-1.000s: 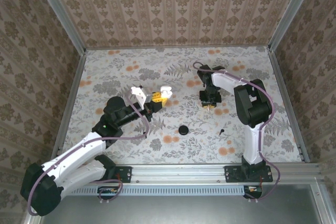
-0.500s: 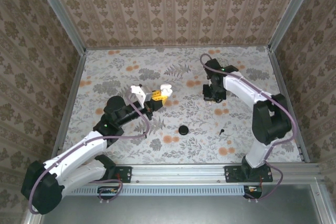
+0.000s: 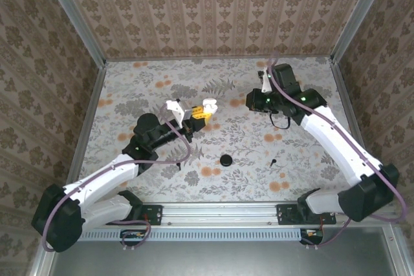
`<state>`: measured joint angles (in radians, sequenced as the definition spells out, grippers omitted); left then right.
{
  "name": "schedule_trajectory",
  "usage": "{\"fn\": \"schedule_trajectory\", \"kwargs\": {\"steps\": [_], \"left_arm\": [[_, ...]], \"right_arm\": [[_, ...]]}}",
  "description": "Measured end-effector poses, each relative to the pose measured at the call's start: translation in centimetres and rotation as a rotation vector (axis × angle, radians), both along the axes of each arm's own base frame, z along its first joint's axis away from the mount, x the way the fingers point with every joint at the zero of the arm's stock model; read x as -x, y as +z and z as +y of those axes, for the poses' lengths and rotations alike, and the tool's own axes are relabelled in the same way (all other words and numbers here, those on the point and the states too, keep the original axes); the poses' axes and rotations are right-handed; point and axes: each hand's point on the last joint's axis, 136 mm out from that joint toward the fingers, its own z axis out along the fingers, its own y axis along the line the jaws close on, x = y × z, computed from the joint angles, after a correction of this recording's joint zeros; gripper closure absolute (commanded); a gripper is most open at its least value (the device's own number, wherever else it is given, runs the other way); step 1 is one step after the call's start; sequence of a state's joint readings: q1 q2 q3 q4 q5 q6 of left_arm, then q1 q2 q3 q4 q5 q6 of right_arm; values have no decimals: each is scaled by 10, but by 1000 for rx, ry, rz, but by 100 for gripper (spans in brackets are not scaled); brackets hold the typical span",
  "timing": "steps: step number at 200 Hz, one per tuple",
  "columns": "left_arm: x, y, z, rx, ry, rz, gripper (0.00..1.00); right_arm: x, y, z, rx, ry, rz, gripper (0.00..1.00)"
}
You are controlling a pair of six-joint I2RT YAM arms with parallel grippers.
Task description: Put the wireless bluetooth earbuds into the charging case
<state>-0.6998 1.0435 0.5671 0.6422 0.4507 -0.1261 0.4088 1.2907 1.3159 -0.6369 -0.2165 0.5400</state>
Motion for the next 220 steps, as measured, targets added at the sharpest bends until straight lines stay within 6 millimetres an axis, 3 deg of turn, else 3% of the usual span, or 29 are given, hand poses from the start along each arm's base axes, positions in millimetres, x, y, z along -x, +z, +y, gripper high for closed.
{"fn": "schedule_trajectory", "kwargs": {"steps": [53,103,149,220], "left_arm": [[1,7,-2,15,-15,-20,100],[5,8,-4,17,-32,-24,100],[5,8,-4,17,-32,-24,100],[6,13,-4,28,-31,-38,100]], "right_arm": [[21,61,34,-163,108,-179,93],[46,98,70,-212,225,-325,93],[60,106,93,-190,296,-414,93],[59,96,95,-130,294,-446,93]]}}
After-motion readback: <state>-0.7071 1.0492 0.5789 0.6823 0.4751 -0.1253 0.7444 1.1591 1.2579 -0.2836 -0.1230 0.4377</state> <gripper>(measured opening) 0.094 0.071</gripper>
